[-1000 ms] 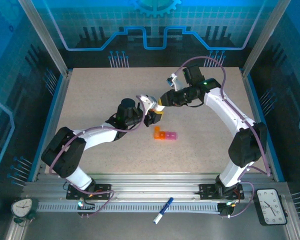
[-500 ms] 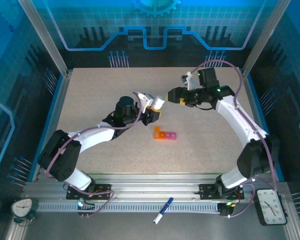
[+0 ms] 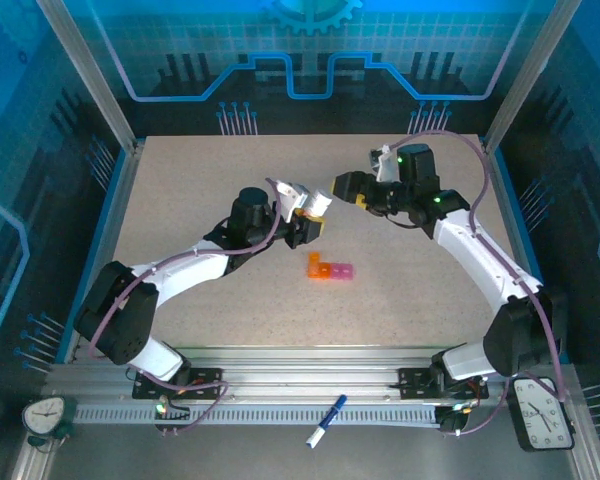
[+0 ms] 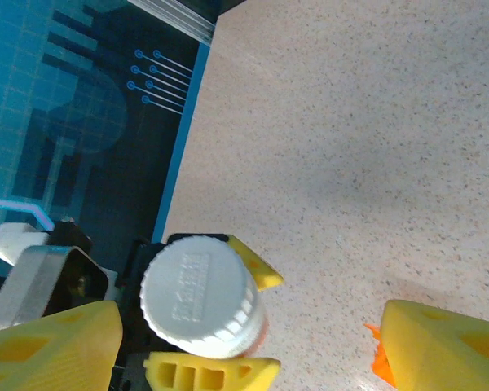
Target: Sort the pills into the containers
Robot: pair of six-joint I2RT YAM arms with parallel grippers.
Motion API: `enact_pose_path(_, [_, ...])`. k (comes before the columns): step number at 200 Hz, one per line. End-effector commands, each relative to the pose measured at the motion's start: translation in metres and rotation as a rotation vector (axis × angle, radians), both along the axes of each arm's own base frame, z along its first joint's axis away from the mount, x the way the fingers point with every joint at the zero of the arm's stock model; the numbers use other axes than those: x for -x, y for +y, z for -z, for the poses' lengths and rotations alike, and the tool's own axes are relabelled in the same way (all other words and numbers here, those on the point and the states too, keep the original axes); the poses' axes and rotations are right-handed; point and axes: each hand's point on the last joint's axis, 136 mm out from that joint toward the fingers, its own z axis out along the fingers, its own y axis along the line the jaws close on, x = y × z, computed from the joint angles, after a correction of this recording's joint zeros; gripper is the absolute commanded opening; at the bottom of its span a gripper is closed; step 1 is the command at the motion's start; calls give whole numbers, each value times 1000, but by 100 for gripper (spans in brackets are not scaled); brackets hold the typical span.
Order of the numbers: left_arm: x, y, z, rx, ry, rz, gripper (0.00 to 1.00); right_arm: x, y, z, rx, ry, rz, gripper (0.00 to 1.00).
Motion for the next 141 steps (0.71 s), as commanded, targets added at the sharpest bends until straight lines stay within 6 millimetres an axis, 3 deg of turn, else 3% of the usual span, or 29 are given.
enact_pose_path(1, [2,-4,-28,46,-33,30,0,-7,15,-8,-18,-27,-4,84])
enact_pose_path(68, [1,-4,-28,48,-29,32,0,-12,40,-1,-9,-12,-45,78])
enact_pose_path(141, [0,-4,-29,54,-31,25,0,-7,48,1,-14,-28,-106,45])
